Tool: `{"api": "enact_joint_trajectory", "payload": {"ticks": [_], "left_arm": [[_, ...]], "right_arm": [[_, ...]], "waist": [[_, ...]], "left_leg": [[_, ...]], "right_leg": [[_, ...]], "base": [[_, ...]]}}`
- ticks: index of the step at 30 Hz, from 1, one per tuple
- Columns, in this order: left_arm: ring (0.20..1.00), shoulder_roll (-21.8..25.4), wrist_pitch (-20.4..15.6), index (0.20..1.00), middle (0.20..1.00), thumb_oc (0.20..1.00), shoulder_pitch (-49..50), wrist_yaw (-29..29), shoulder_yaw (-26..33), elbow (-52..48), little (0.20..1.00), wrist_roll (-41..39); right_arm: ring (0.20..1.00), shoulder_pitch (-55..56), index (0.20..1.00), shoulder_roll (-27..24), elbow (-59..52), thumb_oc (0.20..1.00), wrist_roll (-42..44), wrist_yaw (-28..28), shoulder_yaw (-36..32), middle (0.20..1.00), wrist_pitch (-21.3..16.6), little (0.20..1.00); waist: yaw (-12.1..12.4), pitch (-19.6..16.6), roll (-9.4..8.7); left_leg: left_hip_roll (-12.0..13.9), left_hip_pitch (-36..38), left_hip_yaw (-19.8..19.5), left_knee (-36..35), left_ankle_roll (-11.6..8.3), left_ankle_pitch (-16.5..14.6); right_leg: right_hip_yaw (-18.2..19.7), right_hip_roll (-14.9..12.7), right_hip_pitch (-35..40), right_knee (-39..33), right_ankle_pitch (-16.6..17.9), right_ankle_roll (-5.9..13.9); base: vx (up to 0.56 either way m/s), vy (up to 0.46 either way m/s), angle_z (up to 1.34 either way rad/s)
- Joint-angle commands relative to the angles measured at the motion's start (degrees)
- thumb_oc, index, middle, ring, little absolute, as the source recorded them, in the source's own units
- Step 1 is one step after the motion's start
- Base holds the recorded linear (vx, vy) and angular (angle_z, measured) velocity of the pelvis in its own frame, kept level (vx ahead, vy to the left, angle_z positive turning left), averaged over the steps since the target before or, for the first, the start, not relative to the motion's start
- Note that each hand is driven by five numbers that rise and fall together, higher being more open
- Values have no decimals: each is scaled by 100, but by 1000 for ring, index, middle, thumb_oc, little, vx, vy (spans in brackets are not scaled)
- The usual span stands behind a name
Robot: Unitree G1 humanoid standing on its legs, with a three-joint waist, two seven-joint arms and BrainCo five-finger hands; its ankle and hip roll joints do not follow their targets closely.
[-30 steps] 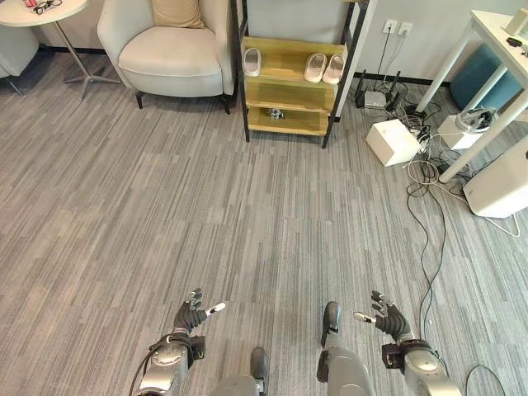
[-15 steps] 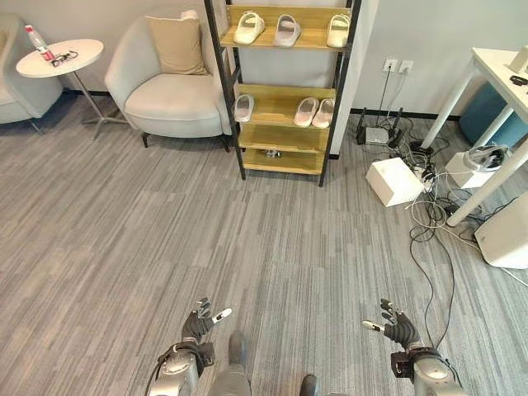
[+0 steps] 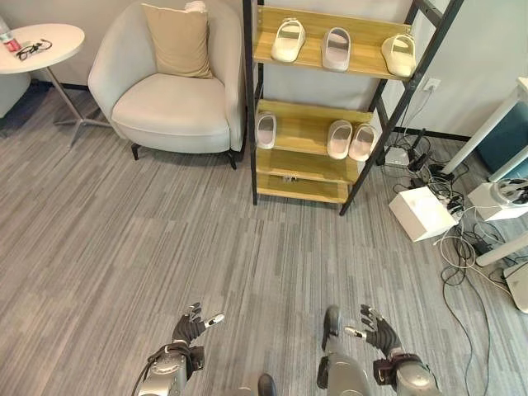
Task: Arrange the slippers neatly on the shoe rack.
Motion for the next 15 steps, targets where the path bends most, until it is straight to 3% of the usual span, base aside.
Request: {"api": "enact_joint_trajectory", "payload": {"ticks": [1, 3, 4, 5, 8, 9, 11, 12, 13, 15], "left_arm": [[1000, -39, -299, 1000, 1000, 1000, -185, 2, -80, -484, 1000, -322], [1000, -138, -318, 1000, 1000, 1000, -114, -46, -77, -740, 1000, -663], [1000, -142, -311, 1000, 1000, 1000, -84, -42, -93, -821, 1000, -762], [1000, -132, -308, 1000, 1000, 1000, -70, -39, -110, -874, 1000, -764], [1000, -118, -262, 1000, 1000, 1000, 55, -92, -124, -844, 1000, -677], [1000, -109, -261, 1000, 1000, 1000, 102, -87, -125, -827, 1000, -660], [1000, -106, -253, 1000, 1000, 1000, 148, -64, -127, -726, 1000, -552], [1000, -89, -245, 1000, 1000, 1000, 173, -74, -130, -724, 1000, -520], [1000, -68, -229, 1000, 1000, 1000, 218, -74, -112, -746, 1000, -506], [1000, -1, -237, 1000, 1000, 1000, 368, -143, -90, -781, 1000, -434]], "right_arm": [[1000, -403, 1000, -409, -262, 1000, 129, 45, -62, 1000, -249, 1000], [1000, -389, 1000, -532, -264, 1000, 217, 79, -15, 1000, -264, 1000], [1000, -380, 1000, -564, -305, 1000, 292, 87, -8, 1000, -251, 1000], [1000, -398, 1000, -583, -307, 1000, 289, 92, 0, 1000, -239, 1000], [1000, -428, 1000, -614, -283, 1000, 316, 100, -27, 1000, -220, 1000], [1000, -425, 1000, -616, -283, 1000, 307, 88, -24, 1000, -230, 1000], [1000, -438, 1000, -601, -237, 1000, 290, 59, -11, 1000, -266, 1000], [1000, -451, 1000, -602, -223, 1000, 282, 66, -6, 1000, -264, 1000], [1000, -456, 1000, -614, -263, 1000, 230, 87, 3, 1000, -241, 1000], [1000, -551, 1000, -482, -190, 1000, 115, 139, 82, 1000, -205, 1000]], "waist": [[78, -135, -91], [105, -118, -27], [161, -61, -96], [222, -23, -138], [396, -6, -247], [457, -12, -240], [610, -38, -129], [668, -25, -115], [706, -42, -109], [767, -192, -176]], "left_leg": [[1260, -153, -470, 175, -660, 802], [1308, -485, -773, 1234, -804, 1232], [1166, -807, -987, 1717, -809, 1454], [1087, -989, -1055, 1707, -763, 1452], [964, -1558, -950, 1058, -590, 1084], [969, -1694, -904, 788, -567, 1121], [934, -2169, -775, 89, -631, 1760], [905, -2166, -742, -65, -659, 1900], [891, -2110, -727, -104, -653, 1902], [741, -1761, -704, 23, -369, 1493]], "right_leg": [[268, -159, 1128, -12, -56, 386], [238, 82, 1398, -15, -300, 120], [240, 111, 1597, -72, -422, 9], [266, 109, 1676, -97, -485, -12], [319, 72, 2009, -267, -635, 48], [343, 86, 2108, -309, -684, 64], [375, 240, 2384, -413, -788, 59], [434, 291, 2478, -443, -820, 57], [484, 308, 2525, -428, -872, 80], [660, 97, 2514, 144, -1157, 189]], "base": [[245, -223, 19], [288, -264, -20], [280, -216, -40], [294, -162, -7], [288, -43, -9], [331, 50, -25], [312, 64, -4], [288, 53, -48], [436, 179, -58], [448, 276, -93]]}}
